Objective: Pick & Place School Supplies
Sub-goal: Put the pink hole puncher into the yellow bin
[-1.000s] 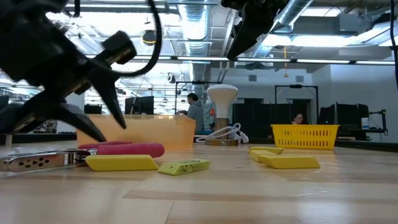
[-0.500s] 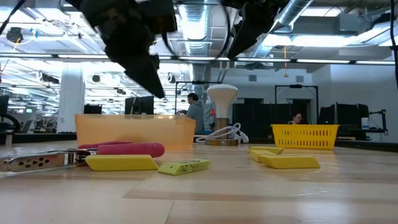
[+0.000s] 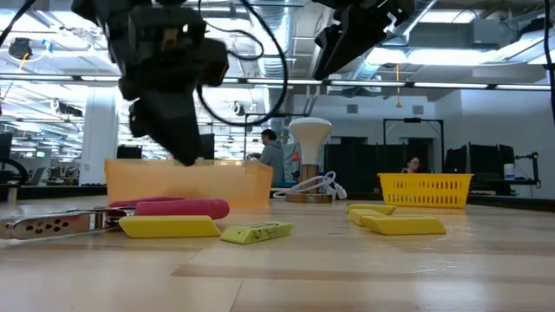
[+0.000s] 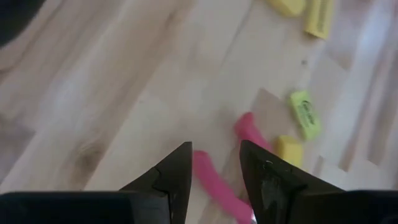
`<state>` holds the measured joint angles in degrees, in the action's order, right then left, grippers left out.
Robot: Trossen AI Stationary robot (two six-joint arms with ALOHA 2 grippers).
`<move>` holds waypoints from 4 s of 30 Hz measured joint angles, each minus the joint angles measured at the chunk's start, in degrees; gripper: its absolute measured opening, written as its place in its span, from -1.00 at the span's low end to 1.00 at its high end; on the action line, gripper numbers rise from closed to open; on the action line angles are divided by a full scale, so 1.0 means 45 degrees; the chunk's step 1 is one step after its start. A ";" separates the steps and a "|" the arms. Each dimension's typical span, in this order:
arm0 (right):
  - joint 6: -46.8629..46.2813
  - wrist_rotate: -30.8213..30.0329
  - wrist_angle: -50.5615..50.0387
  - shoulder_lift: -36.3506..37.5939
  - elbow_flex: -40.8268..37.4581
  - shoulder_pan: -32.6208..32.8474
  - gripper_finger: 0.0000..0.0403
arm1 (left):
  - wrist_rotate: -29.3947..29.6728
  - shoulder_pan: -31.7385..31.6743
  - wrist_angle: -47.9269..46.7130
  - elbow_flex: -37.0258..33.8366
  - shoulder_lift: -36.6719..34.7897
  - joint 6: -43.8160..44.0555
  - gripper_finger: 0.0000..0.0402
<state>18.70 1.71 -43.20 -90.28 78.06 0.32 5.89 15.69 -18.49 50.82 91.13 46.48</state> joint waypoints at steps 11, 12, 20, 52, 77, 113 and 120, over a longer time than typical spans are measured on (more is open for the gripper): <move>0.0409 0.0434 -0.0452 -0.0005 0.0000 0.0486 -0.06 | 0.0955 0.0983 0.0088 -0.0691 0.0282 0.3000 -0.35; 0.0411 0.0434 -0.0468 -0.0005 0.0000 0.0526 -0.06 | 0.0962 0.1101 0.0055 -0.0701 0.0417 0.3180 -0.35; 0.0405 0.0483 -0.0683 -0.0005 0.0000 0.0930 -0.06 | 0.1035 0.1723 0.1107 -0.0199 0.2391 0.4328 -0.35; 0.0352 0.0648 0.1825 -0.0005 -0.0001 0.0699 -0.16 | 0.9320 0.1812 0.6830 -0.1642 -0.4081 -0.8651 -0.84; 0.0115 0.5140 0.9041 -0.0005 0.0000 0.1171 0.00 | -0.2455 0.1347 2.4098 -0.6656 -0.5300 -1.6627 -0.84; -0.1335 0.9106 1.1278 -0.0686 0.0017 0.0079 -0.12 | -1.0317 -0.0496 2.3862 -0.2092 -0.1690 -1.2559 -0.84; 0.2529 0.0273 0.8790 -0.0332 -0.0002 0.0794 -0.21 | -0.7161 -0.0516 2.3890 -0.2092 -0.1890 -1.2812 -0.84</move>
<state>30.08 2.93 -3.65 -91.77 78.05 3.89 -26.33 13.37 89.01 41.41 82.63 -11.17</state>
